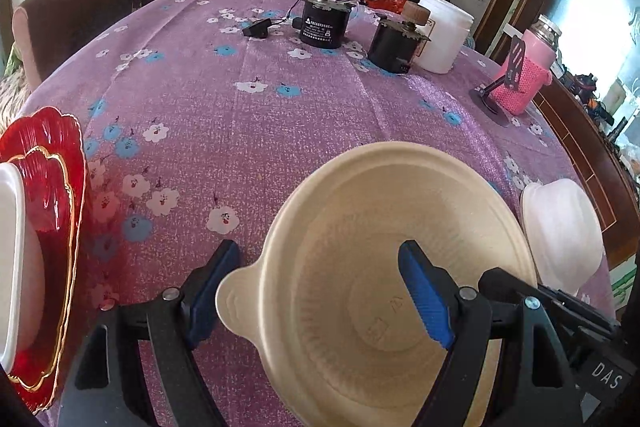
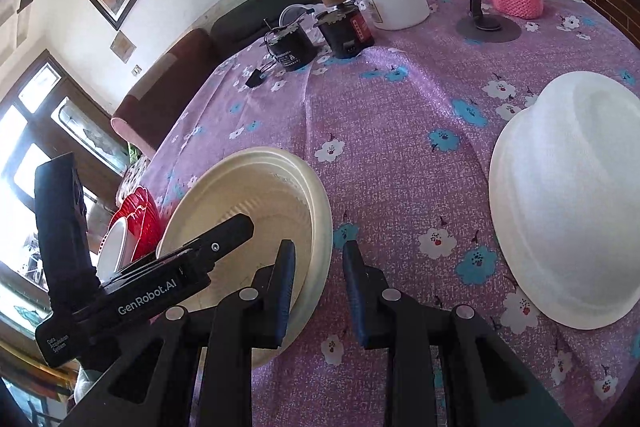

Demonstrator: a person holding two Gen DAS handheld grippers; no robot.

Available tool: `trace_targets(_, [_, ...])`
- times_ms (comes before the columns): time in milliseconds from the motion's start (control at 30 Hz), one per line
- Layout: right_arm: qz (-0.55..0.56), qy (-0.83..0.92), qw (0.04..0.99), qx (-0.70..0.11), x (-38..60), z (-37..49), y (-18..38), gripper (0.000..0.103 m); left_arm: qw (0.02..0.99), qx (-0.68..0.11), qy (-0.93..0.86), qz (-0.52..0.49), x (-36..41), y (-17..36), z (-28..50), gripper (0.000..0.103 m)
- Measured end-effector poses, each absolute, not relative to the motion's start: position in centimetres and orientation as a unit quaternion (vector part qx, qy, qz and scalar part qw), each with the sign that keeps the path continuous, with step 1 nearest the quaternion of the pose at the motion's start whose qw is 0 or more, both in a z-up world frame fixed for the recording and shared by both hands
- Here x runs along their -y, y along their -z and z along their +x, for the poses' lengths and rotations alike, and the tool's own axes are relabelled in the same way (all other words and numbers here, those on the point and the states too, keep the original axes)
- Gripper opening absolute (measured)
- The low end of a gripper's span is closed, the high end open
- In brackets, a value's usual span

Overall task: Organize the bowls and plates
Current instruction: 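Lift the cream bowl with the right gripper while the left gripper grasps its rim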

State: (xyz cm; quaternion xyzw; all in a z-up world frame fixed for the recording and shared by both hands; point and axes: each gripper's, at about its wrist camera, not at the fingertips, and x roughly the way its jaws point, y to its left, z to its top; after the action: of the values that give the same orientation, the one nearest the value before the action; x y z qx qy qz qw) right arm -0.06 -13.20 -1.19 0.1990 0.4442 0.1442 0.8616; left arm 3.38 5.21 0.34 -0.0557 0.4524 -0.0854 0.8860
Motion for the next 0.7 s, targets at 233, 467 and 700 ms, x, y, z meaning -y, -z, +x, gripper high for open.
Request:
trace_targets(233, [0.189,-0.14,0.864,-0.445,12.8,0.0,1.5,0.027,0.892,-0.443,0.086,-0.023,-4.3,-0.1,3.0,0.087])
trace_targets(467, [0.189,-0.138,0.863,-0.447,12.7,0.0,1.7,0.027,0.889,-0.436,0.113,-0.082,-5.5,-0.3,3.1,0.095])
trace_targets(700, [0.184,-0.134,0.868,-0.442,12.6,-0.3,1.5,0.027,0.886,-0.442,0.123,-0.07,-4.8,-0.5,2.5,0.054])
